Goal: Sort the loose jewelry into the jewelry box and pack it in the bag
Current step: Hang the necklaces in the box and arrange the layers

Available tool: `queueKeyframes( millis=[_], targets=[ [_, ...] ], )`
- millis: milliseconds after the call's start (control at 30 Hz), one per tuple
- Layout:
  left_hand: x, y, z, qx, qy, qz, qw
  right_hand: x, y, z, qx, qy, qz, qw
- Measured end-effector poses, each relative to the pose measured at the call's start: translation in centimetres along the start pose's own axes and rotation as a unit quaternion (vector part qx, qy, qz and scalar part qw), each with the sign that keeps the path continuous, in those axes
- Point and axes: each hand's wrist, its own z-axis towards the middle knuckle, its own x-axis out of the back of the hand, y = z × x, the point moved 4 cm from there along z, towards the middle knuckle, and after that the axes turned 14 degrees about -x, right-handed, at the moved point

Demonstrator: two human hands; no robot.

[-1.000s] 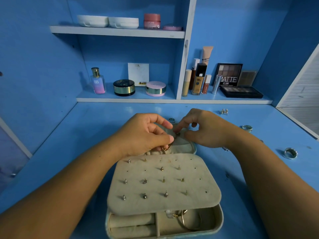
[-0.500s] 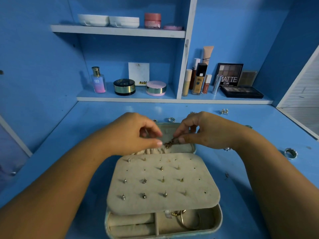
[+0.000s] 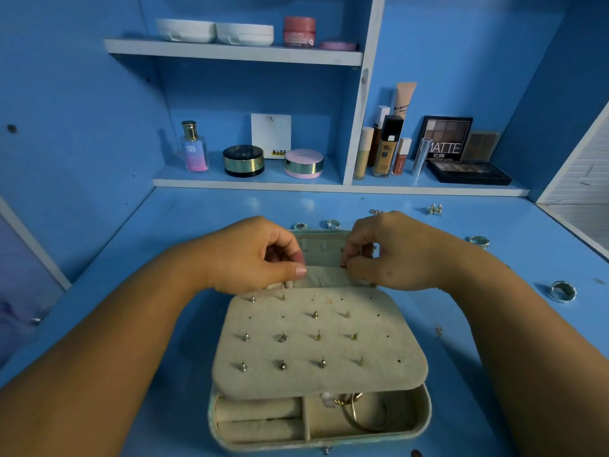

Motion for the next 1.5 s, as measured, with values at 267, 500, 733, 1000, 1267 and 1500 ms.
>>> queueKeyframes(
  millis=[267,500,733,1000,1267,1500],
  targets=[
    [0.0,-0.2,0.1,-0.009,0.004,-0.021,1.0,-0.1,-0.3,-0.3,-0.004,-0.026,0.04,0.999],
    [-0.1,-0.6,0.3,-0.007,0.001,-0.024,1.0,-0.5,-0.5,-0.3,-0.015,-0.033,0.021,0.999],
    [-0.3,-0.7,0.5,-0.006,0.005,0.012,1.0,-0.6,-0.2,0.0,0.012,-0.023,-0.021,0.999],
    [0.6,-1.6,0.2,-0.075,0.111,0.167,0.977,2.8,7.9,2.8,-0.123,0.248,0.024,0.96],
    [-0.4,-3.1,0.4,-0.016,0.073,0.071,0.995,1.9,8.3,4.3,-0.165,0.222,-0.065,0.959],
    [-0.5,-3.1,0.6,-0.024,0.092,0.059,0.994,0.6,7.0,5.5,-0.221,0.159,-0.19,0.943]
  ],
)
